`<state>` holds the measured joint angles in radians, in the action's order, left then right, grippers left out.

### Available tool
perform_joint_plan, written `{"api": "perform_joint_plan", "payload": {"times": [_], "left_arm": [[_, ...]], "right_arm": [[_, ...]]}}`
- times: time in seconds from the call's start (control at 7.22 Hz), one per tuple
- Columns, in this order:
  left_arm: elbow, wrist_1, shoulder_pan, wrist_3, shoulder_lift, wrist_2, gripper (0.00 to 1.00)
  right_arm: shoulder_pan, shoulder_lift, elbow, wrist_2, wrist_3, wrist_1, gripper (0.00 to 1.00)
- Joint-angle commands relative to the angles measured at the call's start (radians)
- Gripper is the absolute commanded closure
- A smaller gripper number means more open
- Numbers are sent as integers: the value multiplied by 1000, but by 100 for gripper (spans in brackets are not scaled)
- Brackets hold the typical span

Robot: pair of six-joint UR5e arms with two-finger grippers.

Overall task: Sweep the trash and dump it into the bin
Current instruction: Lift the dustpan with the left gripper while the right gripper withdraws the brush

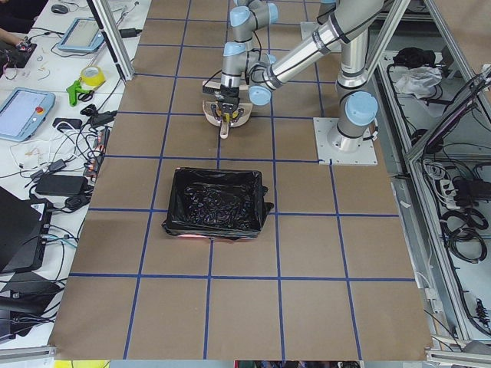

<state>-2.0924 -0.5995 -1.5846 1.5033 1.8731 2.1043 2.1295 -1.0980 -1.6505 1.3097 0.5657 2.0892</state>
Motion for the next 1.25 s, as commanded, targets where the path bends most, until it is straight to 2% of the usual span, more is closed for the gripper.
{"api": "perform_joint_plan", "payload": {"times": [0.0, 0.28, 0.42, 0.83, 0.97, 1.11], "left_arm": [[0, 1, 0, 0, 0, -1, 100], [0, 3, 0, -3, 0, -3, 100], [8, 1, 2, -3, -3, -29, 100], [83, -155, 14, 12, -31, -162, 100], [97, -167, 15, 20, -31, -188, 100], [124, -187, 14, 38, -32, -258, 100]], "right_arm": [[-9, -6, -8, 46, -54, -6, 100], [-96, -46, -9, 182, -220, -116, 100], [-164, -77, -11, 190, -296, -156, 100], [-412, -170, -6, 290, -589, -299, 100], [-498, -175, -6, 333, -674, -304, 100], [-572, -175, -8, 364, -764, -301, 100]]}}
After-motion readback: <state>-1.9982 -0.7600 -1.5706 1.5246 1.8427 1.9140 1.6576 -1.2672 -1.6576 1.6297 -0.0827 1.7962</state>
